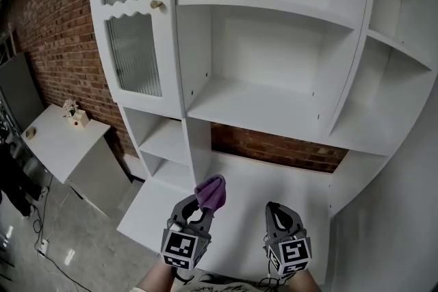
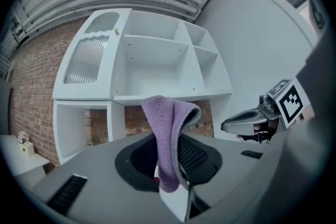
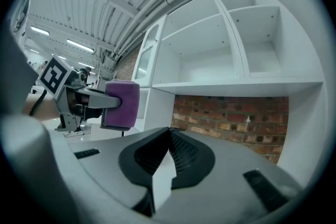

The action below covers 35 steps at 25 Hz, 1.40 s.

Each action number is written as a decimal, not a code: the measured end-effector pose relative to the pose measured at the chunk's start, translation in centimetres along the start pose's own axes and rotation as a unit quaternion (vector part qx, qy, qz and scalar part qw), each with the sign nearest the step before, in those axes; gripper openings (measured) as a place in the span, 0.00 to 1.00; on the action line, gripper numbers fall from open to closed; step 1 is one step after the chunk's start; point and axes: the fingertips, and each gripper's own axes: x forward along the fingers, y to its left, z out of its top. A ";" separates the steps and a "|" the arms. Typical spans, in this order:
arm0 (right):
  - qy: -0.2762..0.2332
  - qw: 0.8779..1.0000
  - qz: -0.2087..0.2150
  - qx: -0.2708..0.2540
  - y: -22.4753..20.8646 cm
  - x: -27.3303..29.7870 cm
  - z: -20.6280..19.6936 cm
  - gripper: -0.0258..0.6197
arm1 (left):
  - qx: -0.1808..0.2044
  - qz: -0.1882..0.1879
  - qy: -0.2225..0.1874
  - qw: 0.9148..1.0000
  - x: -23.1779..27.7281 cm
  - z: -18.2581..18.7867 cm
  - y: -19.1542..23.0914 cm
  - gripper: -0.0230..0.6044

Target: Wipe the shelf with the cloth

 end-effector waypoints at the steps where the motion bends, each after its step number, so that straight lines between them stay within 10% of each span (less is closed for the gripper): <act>1: 0.002 1.000 -0.002 -0.002 -0.4 0.5 0.0 0.05 | 0.004 -0.001 0.003 1.000 0.7 0.2 0.4 0.18; 6: 0.003 1.000 -0.014 -0.001 -2.0 3.2 0.9 0.05 | 0.088 -0.001 0.013 0.996 4.0 2.7 2.8 0.18; 10: -0.002 1.000 -0.007 -0.011 -1.8 4.8 2.0 0.05 | 0.232 0.019 0.016 0.972 5.9 6.8 4.9 0.18; 12: -0.004 1.000 -0.004 -0.014 -1.5 5.7 2.2 0.05 | 0.326 0.034 0.016 0.945 6.8 9.4 5.5 0.18; 16: -0.004 1.000 0.002 -0.013 -0.9 7.0 2.3 0.05 | 0.503 0.073 0.034 0.860 9.5 13.0 6.8 0.18; 23: -0.001 1.000 0.004 -0.010 -0.7 8.1 2.2 0.05 | 0.652 0.087 0.087 0.748 15.5 16.7 8.7 0.18; 31: 0.006 1.000 0.002 -0.006 -1.5 8.4 1.5 0.05 | 0.733 0.089 0.152 0.657 22.3 17.8 10.5 0.19; 35: 0.005 1.000 -0.003 -0.004 -2.5 8.7 1.4 0.05 | 0.743 0.105 0.179 0.636 25.4 17.5 12.1 0.19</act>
